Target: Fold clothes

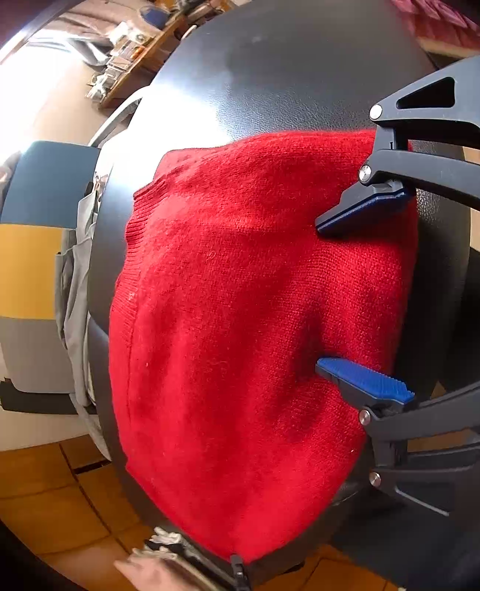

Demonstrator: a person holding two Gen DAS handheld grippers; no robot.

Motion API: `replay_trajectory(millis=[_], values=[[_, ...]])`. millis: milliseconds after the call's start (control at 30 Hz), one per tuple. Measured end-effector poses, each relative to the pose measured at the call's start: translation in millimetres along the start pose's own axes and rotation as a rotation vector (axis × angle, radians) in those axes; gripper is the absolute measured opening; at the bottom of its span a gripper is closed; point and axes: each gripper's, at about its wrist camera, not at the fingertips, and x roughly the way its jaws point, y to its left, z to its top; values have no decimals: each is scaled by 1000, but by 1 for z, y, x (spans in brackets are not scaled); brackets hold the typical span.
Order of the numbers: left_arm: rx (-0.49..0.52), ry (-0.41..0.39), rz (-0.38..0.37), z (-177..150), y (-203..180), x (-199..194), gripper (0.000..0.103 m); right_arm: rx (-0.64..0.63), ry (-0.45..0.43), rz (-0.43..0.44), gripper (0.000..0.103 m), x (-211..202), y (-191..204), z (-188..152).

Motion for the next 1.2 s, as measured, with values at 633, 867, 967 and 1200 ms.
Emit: replay_trajectory(millis=[633, 867, 967, 1200], values=[[68, 48, 13, 23, -73, 71, 23, 264, -31, 150, 71, -25, -53, -25], [-42, -18, -68, 32, -56, 52, 24, 168, 12, 60, 72, -15, -38, -19], [-87, -101, -139, 54, -39, 25, 36, 190, 9, 80, 72, -26, -40, -9], [-143, -65, -100, 129, 17, 40, 52, 119, -103, 103, 82, -34, -17, 45]])
